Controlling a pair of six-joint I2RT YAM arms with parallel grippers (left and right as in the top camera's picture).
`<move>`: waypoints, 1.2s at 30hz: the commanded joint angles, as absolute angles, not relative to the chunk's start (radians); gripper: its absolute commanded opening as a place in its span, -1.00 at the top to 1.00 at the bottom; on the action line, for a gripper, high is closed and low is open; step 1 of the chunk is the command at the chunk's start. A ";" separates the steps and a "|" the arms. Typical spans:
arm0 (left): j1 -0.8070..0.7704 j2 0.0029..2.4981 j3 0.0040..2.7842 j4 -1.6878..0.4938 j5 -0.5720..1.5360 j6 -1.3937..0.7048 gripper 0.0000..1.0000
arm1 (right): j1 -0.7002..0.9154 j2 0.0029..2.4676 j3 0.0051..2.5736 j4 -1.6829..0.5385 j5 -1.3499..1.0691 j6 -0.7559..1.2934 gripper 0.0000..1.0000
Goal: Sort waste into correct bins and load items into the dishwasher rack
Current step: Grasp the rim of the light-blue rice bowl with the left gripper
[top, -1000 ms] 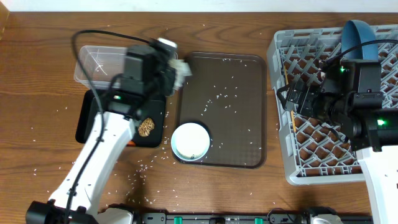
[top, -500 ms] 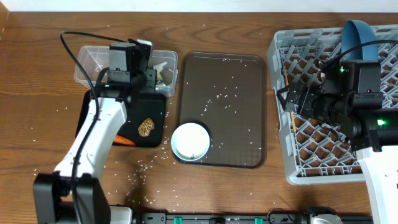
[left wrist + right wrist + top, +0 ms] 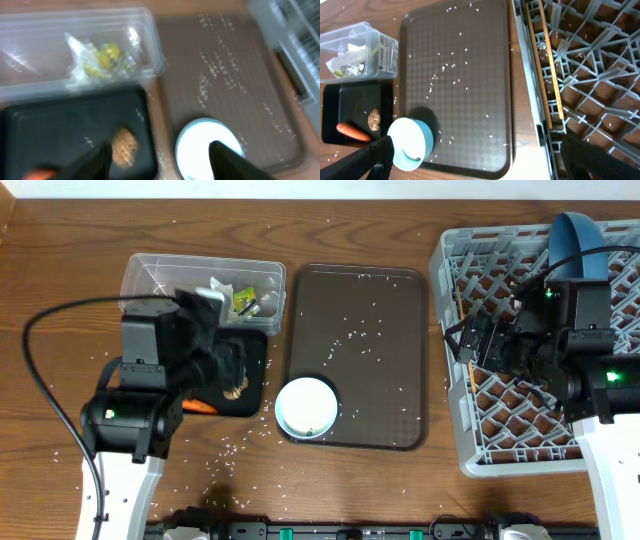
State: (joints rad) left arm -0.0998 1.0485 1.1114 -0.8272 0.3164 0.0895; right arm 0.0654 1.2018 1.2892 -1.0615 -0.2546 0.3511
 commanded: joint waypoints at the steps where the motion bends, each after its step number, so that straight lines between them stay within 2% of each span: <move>1: -0.146 1.079 1.098 -0.887 0.437 0.042 -0.21 | 0.041 1.200 1.294 -1.055 -0.259 0.335 -0.97; 5: -0.292 1.140 1.049 -0.884 0.426 0.027 -0.05 | 0.041 1.200 1.294 -1.041 -0.259 0.336 -0.99; 12: -0.578 1.330 1.044 -0.865 0.217 -0.147 -0.06 | 0.040 1.200 1.294 -1.044 -0.256 0.335 -0.99; 17: -0.694 1.511 1.044 -0.764 0.215 -0.198 -0.06 | 0.033 1.200 1.294 -1.040 -0.161 0.345 -0.98; 23: -0.729 1.678 1.044 -0.660 0.215 -0.285 0.19 | 0.026 1.200 1.294 -1.045 -0.161 0.347 -0.98; 28: -0.729 1.755 1.044 -0.620 0.215 -0.334 0.28 | 0.026 1.200 1.294 -1.056 -0.161 0.343 -0.98; 33: -0.729 1.771 1.044 -0.610 0.161 -0.372 0.59 | 0.026 1.200 1.294 -1.055 -0.160 0.343 -0.99; 36: -0.729 1.771 1.045 -0.607 0.155 -0.372 0.88 | 0.022 1.200 1.294 -1.042 -0.152 0.343 -0.98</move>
